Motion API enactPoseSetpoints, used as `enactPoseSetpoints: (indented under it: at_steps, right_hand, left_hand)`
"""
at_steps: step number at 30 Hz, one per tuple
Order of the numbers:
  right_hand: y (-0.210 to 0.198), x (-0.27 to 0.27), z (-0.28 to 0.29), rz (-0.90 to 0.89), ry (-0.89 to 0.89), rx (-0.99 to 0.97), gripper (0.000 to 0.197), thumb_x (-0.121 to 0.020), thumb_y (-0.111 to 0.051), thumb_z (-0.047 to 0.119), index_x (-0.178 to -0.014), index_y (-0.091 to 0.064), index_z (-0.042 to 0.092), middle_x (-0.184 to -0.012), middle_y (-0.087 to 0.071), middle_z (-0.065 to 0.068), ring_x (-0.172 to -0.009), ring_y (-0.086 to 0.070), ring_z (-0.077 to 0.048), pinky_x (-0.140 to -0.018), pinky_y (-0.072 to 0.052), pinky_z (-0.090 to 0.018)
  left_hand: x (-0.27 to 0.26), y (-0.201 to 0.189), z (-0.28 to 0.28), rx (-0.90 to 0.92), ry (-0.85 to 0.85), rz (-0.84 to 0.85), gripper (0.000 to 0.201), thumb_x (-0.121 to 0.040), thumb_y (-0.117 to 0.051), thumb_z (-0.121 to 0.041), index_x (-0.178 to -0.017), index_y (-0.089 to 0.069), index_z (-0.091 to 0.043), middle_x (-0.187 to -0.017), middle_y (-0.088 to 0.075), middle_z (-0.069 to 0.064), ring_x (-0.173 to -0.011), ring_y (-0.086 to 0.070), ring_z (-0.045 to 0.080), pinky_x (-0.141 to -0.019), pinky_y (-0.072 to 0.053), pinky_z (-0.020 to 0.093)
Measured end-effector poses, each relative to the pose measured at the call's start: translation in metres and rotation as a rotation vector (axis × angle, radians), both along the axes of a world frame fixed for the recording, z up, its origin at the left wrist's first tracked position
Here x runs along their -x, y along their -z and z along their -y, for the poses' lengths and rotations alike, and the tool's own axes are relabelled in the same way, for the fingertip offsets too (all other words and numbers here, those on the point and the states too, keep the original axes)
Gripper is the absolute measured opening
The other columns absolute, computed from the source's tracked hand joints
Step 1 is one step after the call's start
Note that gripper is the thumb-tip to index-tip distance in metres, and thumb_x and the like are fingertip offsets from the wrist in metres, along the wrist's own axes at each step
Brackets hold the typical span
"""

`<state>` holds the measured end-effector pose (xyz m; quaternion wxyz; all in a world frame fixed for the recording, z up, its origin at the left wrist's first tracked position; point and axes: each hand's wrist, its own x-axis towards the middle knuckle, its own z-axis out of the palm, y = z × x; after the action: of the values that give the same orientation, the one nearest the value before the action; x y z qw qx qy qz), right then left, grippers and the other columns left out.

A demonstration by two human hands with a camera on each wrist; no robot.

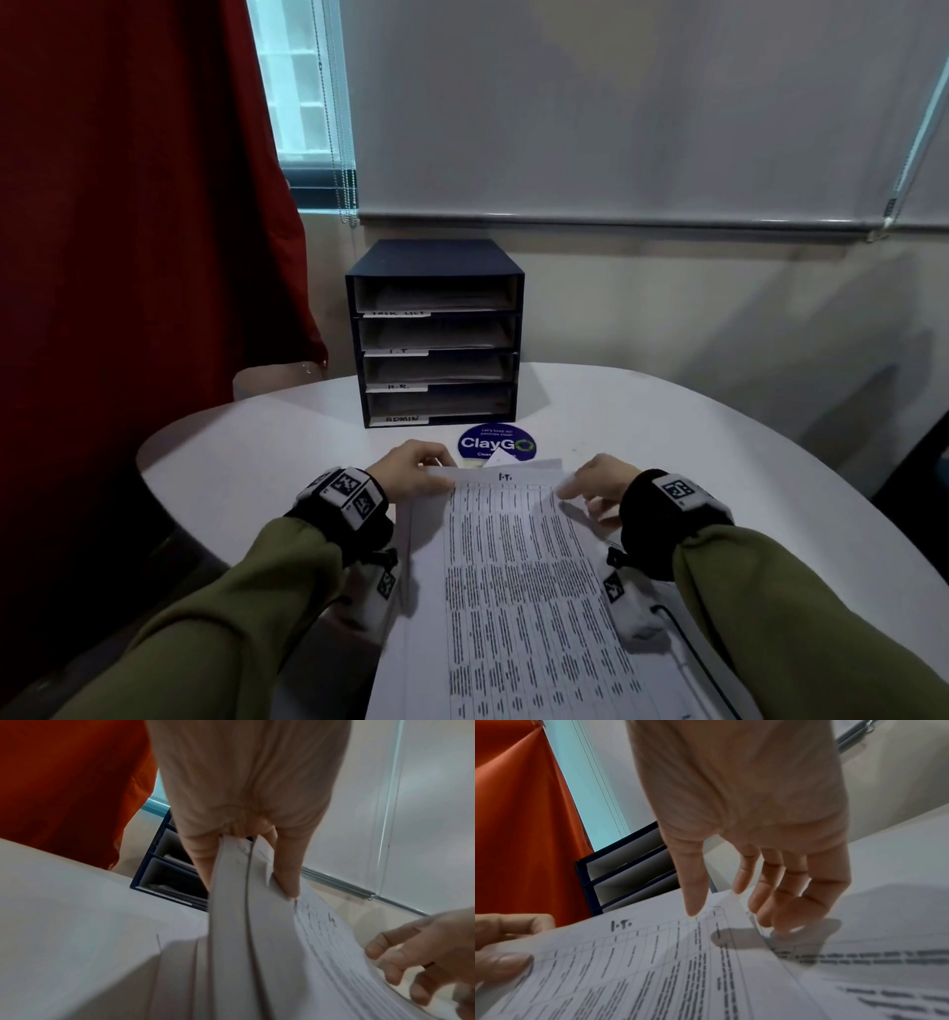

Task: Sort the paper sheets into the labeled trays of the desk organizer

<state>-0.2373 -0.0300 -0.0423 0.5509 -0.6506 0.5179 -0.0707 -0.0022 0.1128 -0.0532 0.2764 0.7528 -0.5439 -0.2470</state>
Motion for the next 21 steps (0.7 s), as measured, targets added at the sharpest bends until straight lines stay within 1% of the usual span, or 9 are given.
enactPoseSetpoints:
  at_steps: [3, 7, 9, 11, 13, 15, 17, 19, 21]
  right_hand:
    - [0.007, 0.004, -0.001, -0.094, 0.001, 0.068, 0.014, -0.075, -0.069, -0.006, -0.073, -0.057, 0.0, -0.062, -0.042, -0.01, -0.039, -0.045, -0.017, -0.043, -0.041, -0.017]
    - [0.017, 0.004, 0.001, -0.182, -0.041, 0.188, 0.015, -0.078, -0.064, 0.0, -0.072, -0.053, 0.009, -0.067, -0.052, -0.007, -0.056, -0.051, -0.021, -0.054, -0.044, -0.02]
    - [0.017, 0.004, 0.002, -0.203, -0.075, 0.234, 0.015, -0.079, -0.057, -0.005, -0.071, -0.051, 0.007, -0.062, -0.049, -0.007, -0.054, -0.046, -0.02, -0.047, -0.038, -0.017]
    - [0.017, 0.008, 0.005, -0.181, -0.075, 0.231, 0.021, -0.081, -0.055, -0.008, -0.069, -0.049, 0.007, -0.061, -0.046, -0.006, -0.051, -0.042, -0.017, -0.042, -0.035, -0.013]
    - [0.014, 0.015, 0.007, -0.151, -0.06, 0.184, 0.026, -0.086, -0.056, -0.005, -0.069, -0.048, 0.013, -0.065, -0.048, -0.006, -0.053, -0.045, -0.017, -0.044, -0.04, -0.015]
    - [0.012, 0.021, 0.009, -0.148, -0.072, 0.137, 0.03, -0.086, -0.056, -0.005, -0.067, -0.047, 0.016, -0.064, -0.048, -0.005, -0.054, -0.045, -0.019, -0.047, -0.043, -0.019]
    - [0.01, 0.022, 0.007, -0.156, -0.091, 0.088, 0.032, -0.084, -0.056, -0.008, -0.064, -0.046, 0.015, -0.06, -0.046, -0.006, -0.052, -0.043, -0.018, -0.047, -0.043, -0.02]
    - [0.012, 0.018, 0.005, -0.166, -0.121, 0.086, 0.031, -0.084, -0.057, -0.007, -0.064, -0.048, 0.015, -0.06, -0.047, -0.005, -0.052, -0.044, -0.017, -0.05, -0.042, -0.02]
    - [0.012, 0.012, -0.001, -0.182, -0.137, 0.101, 0.031, -0.085, -0.06, -0.004, -0.063, -0.049, 0.014, -0.062, -0.047, -0.005, -0.056, -0.045, -0.018, -0.049, -0.041, -0.018]
  left_hand:
    - [0.003, 0.006, 0.001, 0.021, -0.014, -0.101, 0.014, -0.081, -0.07, -0.017, -0.075, -0.063, -0.027, -0.08, -0.062, 0.003, -0.072, -0.055, 0.015, -0.071, -0.045, 0.029]
    - [0.0, 0.019, -0.003, -0.133, -0.128, -0.138, 0.011, -0.08, -0.072, -0.026, -0.08, -0.062, -0.022, -0.075, -0.061, -0.004, -0.07, -0.055, 0.01, -0.063, -0.043, 0.022]
    - [-0.008, 0.024, -0.01, -0.219, -0.214, -0.209, 0.012, -0.079, -0.074, -0.023, -0.08, -0.063, -0.019, -0.073, -0.06, -0.002, -0.072, -0.055, 0.015, -0.07, -0.043, 0.025]
    - [-0.014, 0.025, -0.016, -0.232, -0.264, -0.314, 0.012, -0.079, -0.069, -0.003, -0.08, -0.062, -0.012, -0.068, -0.057, 0.004, -0.073, -0.053, 0.022, -0.073, -0.042, 0.03]
    - [-0.017, 0.023, -0.022, -0.258, -0.279, -0.369, 0.028, -0.075, -0.058, 0.017, -0.085, -0.063, -0.009, -0.076, -0.06, 0.01, -0.081, -0.056, 0.027, -0.077, -0.048, 0.035]
    - [-0.019, 0.025, -0.024, -0.271, -0.254, -0.399, 0.035, -0.075, -0.052, 0.022, -0.084, -0.066, -0.009, -0.087, -0.064, 0.014, -0.091, -0.058, 0.028, -0.092, -0.049, 0.038]
    - [-0.02, 0.027, -0.025, -0.266, -0.25, -0.411, 0.036, -0.079, -0.05, 0.02, -0.082, -0.067, -0.011, -0.086, -0.065, 0.011, -0.094, -0.057, 0.027, -0.096, -0.046, 0.037]
    - [-0.018, 0.027, -0.025, -0.25, -0.256, -0.435, 0.035, -0.081, -0.05, 0.019, -0.081, -0.067, -0.012, -0.081, -0.065, 0.007, -0.089, -0.058, 0.025, -0.091, -0.046, 0.033]
    - [-0.016, 0.028, -0.024, -0.219, -0.258, -0.487, 0.034, -0.082, -0.047, 0.019, -0.08, -0.066, -0.01, -0.074, -0.065, 0.007, -0.073, -0.063, 0.02, -0.08, -0.05, 0.028]
